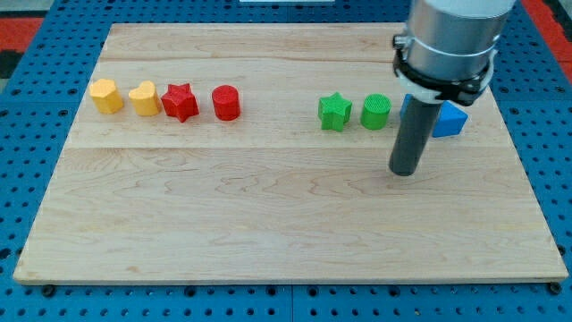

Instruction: Arrange the green and blue blocks in a horizontal line

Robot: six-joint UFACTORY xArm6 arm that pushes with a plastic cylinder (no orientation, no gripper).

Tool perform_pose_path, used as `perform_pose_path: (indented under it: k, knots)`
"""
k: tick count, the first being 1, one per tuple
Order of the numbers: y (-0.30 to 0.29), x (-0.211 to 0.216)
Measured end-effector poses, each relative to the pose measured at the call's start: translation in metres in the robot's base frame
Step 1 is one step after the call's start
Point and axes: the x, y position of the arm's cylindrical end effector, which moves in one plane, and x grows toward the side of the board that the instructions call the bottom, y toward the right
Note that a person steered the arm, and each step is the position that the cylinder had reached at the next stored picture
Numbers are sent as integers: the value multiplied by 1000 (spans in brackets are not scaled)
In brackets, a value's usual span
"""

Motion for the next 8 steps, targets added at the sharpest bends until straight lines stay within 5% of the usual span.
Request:
perform_pose_path:
  k: [8]
  knots:
    - [60,-53]
